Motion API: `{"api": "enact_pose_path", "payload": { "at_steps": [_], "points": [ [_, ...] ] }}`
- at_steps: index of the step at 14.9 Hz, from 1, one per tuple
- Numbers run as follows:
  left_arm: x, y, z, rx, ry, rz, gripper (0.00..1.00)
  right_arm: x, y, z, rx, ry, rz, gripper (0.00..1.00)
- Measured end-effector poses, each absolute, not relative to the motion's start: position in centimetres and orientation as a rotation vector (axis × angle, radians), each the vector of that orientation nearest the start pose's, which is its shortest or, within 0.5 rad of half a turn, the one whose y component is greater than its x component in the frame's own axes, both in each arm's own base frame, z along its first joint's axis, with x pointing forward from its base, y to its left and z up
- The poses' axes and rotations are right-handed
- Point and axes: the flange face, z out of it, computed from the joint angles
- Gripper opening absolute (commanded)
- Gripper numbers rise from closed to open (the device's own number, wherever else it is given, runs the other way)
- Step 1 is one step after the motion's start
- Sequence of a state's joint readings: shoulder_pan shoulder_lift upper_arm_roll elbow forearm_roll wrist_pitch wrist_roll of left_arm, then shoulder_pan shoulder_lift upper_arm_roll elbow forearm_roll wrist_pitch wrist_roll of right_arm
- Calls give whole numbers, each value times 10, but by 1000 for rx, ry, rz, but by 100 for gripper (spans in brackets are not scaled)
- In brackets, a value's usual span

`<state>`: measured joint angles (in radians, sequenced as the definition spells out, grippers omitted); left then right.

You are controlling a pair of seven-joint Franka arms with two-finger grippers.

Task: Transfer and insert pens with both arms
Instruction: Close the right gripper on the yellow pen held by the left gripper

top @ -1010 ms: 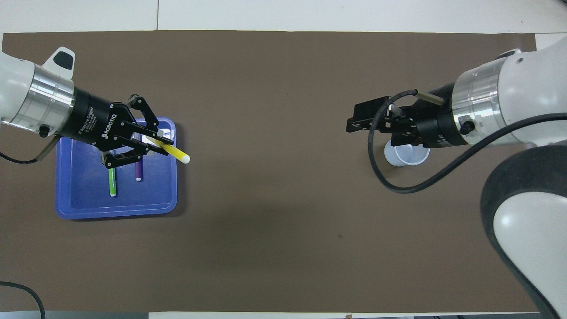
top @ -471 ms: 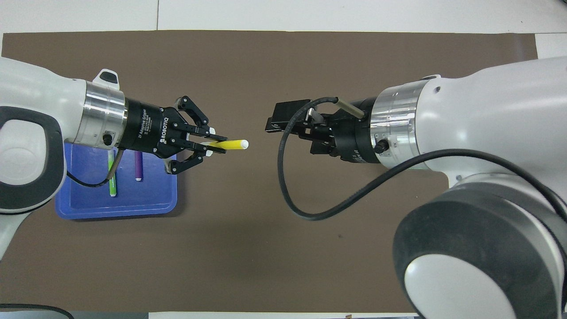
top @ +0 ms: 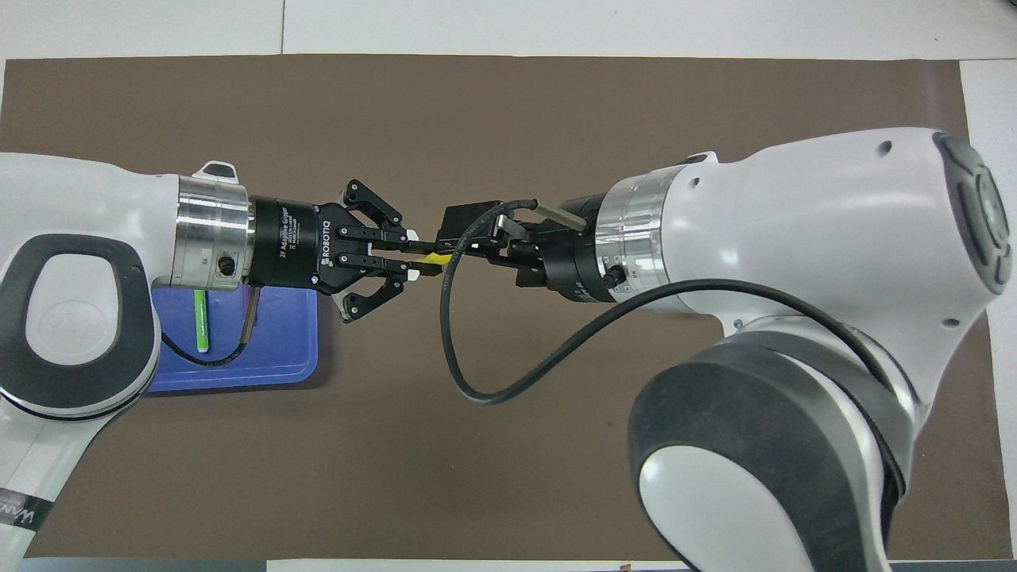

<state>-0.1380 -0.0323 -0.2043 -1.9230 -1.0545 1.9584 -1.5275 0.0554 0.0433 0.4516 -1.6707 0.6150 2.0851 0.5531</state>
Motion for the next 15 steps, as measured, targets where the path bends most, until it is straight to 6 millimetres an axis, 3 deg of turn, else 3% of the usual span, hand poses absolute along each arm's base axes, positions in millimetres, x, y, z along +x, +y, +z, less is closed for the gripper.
{"api": "enact_pose_path", "payload": {
  "at_steps": [6, 10, 12, 15],
  "points": [
    [513, -245, 538, 1603, 1670, -974, 0, 531, 315, 611, -2401, 307, -61, 99],
    [513, -245, 539, 1588, 1668, -982, 0, 531, 316, 611, -2401, 297, -71, 76],
    [514, -245, 539, 1580, 1669, -977, 0, 530, 317, 611, -2402, 294, -70, 72],
    [514, -245, 540, 1574, 1668, -977, 0, 528, 321, 610, -2404, 286, -66, 54]
  ]
}}
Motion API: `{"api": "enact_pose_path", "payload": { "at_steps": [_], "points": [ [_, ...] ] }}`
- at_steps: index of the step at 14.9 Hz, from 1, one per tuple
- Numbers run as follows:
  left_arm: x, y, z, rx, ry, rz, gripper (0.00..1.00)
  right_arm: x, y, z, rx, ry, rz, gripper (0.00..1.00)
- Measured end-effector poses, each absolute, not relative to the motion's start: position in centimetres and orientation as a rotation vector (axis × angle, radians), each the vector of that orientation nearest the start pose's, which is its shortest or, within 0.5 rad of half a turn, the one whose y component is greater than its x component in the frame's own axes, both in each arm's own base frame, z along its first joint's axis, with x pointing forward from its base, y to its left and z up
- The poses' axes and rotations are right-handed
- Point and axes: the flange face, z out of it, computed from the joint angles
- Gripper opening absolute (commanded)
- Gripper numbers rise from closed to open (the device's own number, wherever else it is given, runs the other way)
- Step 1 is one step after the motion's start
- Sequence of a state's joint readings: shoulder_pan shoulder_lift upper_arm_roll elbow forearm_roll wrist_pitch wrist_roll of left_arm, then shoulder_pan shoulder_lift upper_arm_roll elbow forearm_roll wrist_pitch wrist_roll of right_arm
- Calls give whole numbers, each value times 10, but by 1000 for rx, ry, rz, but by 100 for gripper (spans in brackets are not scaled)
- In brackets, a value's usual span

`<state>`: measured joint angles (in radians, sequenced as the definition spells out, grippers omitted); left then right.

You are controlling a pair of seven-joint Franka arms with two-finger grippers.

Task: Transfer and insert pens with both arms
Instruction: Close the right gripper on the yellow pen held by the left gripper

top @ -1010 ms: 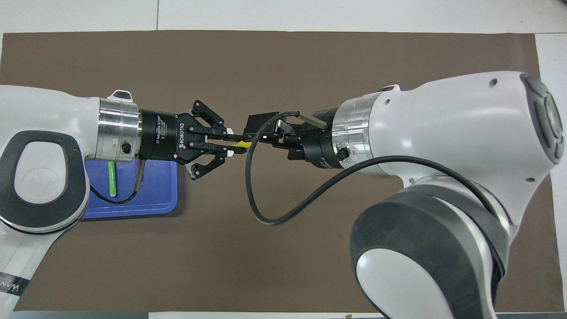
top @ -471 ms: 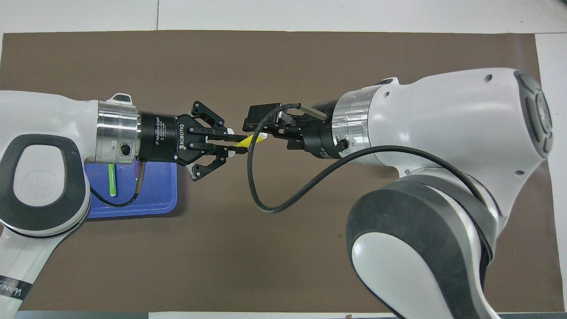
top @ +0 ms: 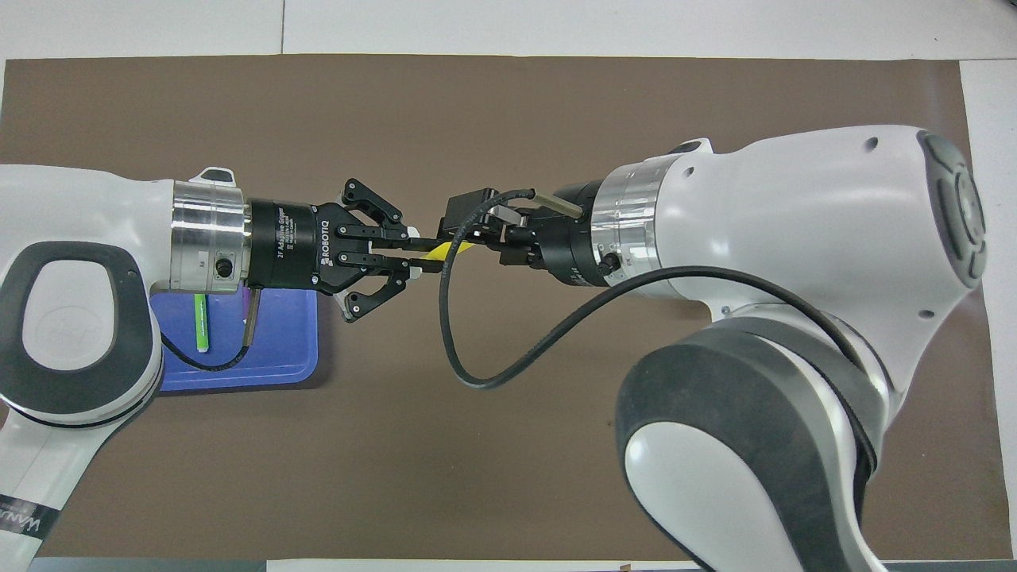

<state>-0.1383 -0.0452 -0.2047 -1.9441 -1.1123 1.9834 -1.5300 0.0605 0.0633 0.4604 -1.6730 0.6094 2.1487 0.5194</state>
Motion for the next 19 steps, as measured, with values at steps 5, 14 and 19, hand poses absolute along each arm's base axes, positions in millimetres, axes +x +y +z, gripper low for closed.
{"api": "enact_pose_path", "payload": {
  "at_steps": [5, 14, 19],
  "points": [
    [511, -252, 539, 1583, 1663, -980, 0, 530, 320, 612, -2394, 294, -92, 53],
    [510, -252, 536, 1578, 1671, -972, 0, 530, 321, 603, -2432, 281, -109, 0],
    [511, -251, 537, 1569, 1672, -961, 100, 532, 316, 600, -2455, 280, -112, 0]
  ]
}}
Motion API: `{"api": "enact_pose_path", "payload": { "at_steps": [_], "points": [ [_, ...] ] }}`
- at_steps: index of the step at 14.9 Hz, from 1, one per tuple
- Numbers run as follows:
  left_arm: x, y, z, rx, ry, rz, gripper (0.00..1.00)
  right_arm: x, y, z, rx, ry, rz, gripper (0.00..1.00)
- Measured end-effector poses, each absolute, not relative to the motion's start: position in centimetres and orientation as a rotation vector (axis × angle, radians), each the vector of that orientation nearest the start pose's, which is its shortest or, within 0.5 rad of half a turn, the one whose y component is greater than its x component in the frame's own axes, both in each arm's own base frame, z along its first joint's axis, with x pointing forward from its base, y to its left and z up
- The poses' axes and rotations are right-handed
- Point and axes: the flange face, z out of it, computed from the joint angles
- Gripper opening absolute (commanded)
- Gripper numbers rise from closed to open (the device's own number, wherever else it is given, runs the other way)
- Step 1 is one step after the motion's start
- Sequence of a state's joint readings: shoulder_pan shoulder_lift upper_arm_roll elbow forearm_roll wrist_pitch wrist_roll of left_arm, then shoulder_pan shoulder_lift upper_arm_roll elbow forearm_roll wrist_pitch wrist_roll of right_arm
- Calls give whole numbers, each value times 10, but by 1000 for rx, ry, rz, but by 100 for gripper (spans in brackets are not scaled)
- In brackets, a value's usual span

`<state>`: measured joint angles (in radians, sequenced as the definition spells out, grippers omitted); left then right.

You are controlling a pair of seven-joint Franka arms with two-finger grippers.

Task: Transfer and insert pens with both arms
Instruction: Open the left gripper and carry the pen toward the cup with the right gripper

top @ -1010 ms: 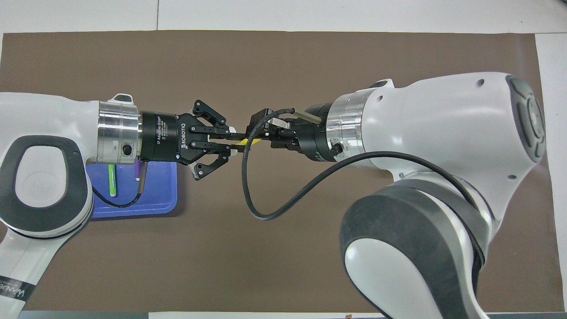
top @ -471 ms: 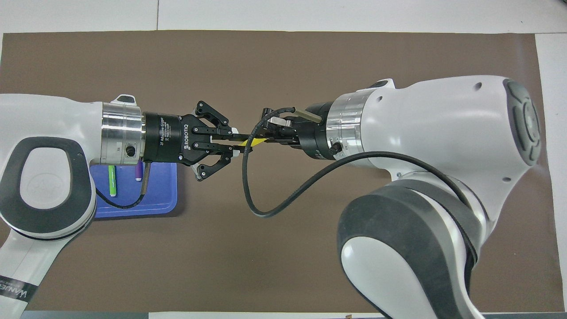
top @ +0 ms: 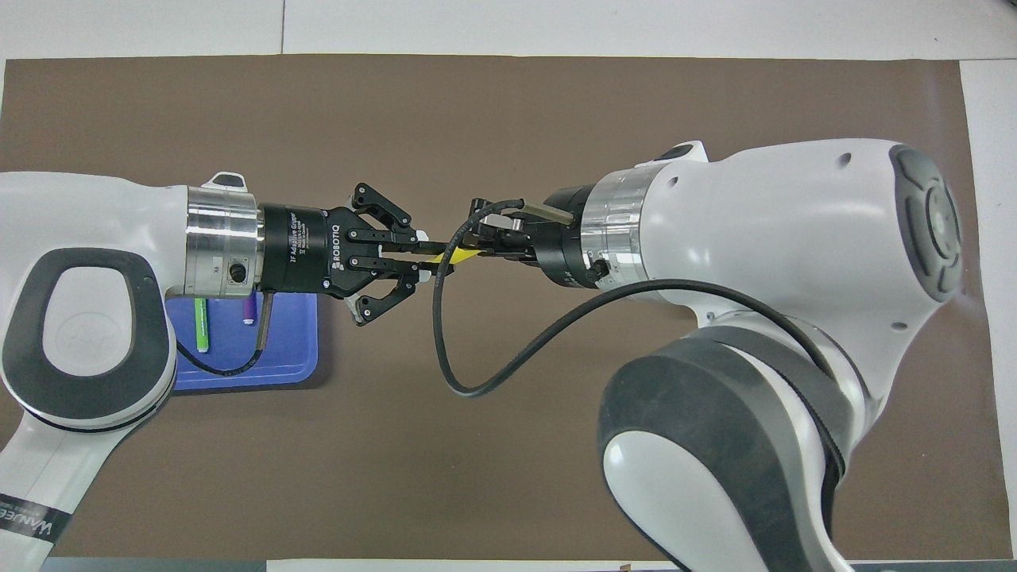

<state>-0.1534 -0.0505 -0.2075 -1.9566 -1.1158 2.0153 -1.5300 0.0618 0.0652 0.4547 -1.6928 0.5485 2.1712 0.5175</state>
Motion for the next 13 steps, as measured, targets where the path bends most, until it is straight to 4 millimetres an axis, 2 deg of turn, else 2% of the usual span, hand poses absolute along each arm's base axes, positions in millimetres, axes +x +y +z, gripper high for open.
{"api": "enact_pose_path", "payload": {
  "at_steps": [2, 5, 7, 10, 13],
  "points": [
    [511, -250, 540, 1563, 1671, -953, 100, 539, 300, 596, -2493, 291, -115, 0],
    [512, -246, 542, 1555, 1672, -944, 100, 553, 260, 587, -2633, 235, -164, 0],
    [514, -241, 544, 1544, 1677, -935, 100, 563, 225, 577, -2744, 194, -199, 0],
    [521, -223, 542, 1546, 1705, -889, 100, 569, 168, 552, -2899, 93, -237, 0],
    [526, -203, 534, 1679, 1757, -748, 100, 567, 108, 528, -2974, -27, -254, 0]
  ]
}}
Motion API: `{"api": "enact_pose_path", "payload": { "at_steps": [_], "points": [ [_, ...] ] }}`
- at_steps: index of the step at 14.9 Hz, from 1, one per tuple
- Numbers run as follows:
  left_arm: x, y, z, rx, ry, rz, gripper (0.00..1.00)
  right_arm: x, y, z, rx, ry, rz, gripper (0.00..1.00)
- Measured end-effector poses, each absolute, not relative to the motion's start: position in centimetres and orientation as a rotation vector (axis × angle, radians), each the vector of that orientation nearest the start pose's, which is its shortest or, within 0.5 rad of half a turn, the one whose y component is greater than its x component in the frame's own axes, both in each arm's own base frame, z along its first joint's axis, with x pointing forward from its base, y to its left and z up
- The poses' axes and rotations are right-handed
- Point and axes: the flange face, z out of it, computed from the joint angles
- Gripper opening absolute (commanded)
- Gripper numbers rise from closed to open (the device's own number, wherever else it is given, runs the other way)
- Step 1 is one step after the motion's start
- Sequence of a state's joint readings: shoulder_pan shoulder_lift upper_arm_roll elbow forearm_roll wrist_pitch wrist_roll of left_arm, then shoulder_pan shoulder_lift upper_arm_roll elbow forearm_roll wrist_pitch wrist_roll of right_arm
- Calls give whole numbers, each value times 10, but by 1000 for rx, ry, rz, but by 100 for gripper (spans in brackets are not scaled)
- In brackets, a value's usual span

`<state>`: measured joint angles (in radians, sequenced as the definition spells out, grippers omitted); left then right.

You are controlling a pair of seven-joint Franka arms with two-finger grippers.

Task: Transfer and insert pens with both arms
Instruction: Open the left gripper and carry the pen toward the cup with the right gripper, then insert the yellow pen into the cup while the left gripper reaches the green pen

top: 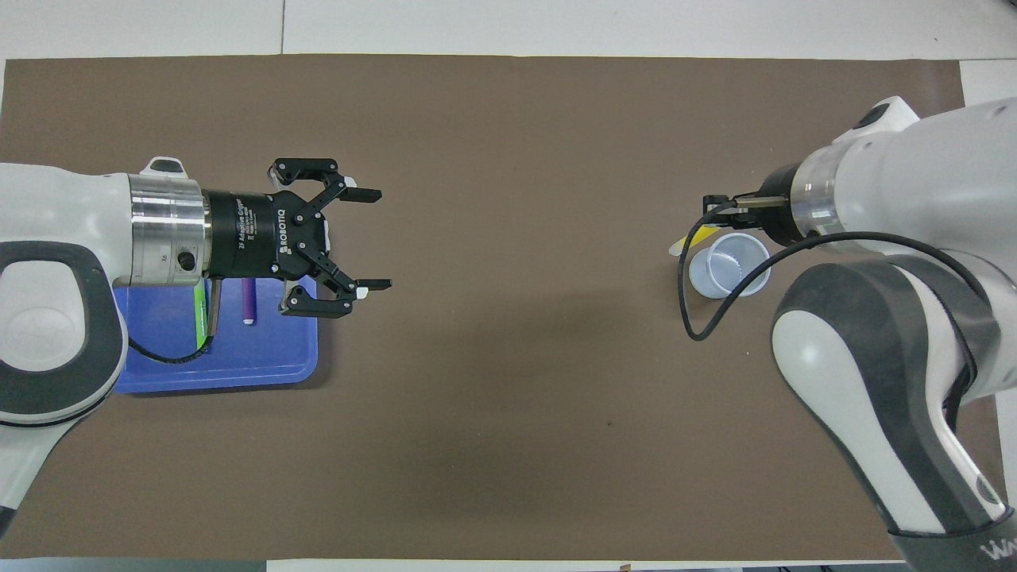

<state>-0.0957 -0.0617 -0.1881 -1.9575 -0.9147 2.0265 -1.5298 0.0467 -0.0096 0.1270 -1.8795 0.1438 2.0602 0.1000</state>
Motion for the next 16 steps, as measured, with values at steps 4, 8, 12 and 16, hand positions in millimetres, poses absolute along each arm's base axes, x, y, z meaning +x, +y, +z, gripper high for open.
{"api": "enact_pose_path", "payload": {
  "at_steps": [4, 8, 12, 16],
  "points": [
    [531, -178, 525, 1882, 1797, -537, 100, 556, 59, 490, -3016, -114, -256, 0],
    [544, -111, 517, 1944, 1736, -454, 100, 546, 36, 458, -3041, -163, -281, 0],
    [543, -92, 509, 2093, 1621, -390, 100, 539, 27, 430, -3048, -175, -326, 0],
    [543, -79, 492, 2282, 1414, -313, 100, 537, 26, 417, -3052, -177, -325, 0]
  ]
}}
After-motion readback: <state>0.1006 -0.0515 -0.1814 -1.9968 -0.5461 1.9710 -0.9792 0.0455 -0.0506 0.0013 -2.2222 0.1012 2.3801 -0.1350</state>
